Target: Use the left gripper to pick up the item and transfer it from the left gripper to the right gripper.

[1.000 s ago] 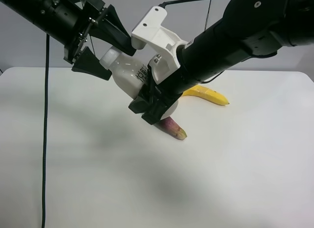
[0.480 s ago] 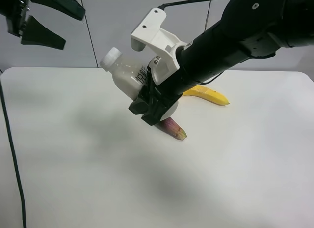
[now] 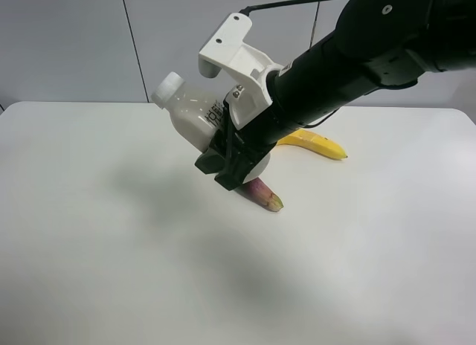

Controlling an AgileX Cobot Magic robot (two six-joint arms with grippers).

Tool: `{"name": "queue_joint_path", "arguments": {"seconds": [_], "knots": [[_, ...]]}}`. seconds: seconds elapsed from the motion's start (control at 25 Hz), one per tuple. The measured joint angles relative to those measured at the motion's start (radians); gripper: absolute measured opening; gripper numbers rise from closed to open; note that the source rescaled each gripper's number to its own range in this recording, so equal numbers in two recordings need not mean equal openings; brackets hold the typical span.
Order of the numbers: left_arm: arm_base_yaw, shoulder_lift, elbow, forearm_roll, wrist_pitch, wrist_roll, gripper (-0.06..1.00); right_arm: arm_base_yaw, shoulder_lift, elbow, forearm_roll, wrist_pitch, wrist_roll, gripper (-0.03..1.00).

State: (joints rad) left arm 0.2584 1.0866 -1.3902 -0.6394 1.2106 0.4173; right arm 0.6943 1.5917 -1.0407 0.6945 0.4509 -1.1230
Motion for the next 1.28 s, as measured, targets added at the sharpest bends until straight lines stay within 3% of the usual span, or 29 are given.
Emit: {"name": "queue_joint_path", "arguments": {"seconds": [0.12,0.44,0.64,0.84,1.04,1.28], "knots": [[0.000,-0.114,0.032,0.110,-0.036,-0.056,0.87,0.000,0.000,0.000,0.000,0.003,0.000,0.00],[-0.054,-0.450,0.356,0.207,-0.111,-0.107,0.87,0.000,0.000,0.000,0.000,0.003,0.000,0.00],[-0.056,-0.706,0.586,0.370,-0.146,-0.222,0.87,0.000,0.000,0.000,0.000,0.003,0.000,0.00],[-0.056,-0.954,0.706,0.515,-0.149,-0.267,0.87,0.000,0.000,0.000,0.000,0.003,0.000,0.00],[-0.056,-1.084,0.784,0.576,-0.142,-0.311,0.87,0.000,0.000,0.000,0.000,0.003,0.004,0.00],[-0.056,-1.089,0.874,0.595,-0.142,-0.342,0.87,0.000,0.000,0.000,0.000,0.003,0.025,0.00]]}}
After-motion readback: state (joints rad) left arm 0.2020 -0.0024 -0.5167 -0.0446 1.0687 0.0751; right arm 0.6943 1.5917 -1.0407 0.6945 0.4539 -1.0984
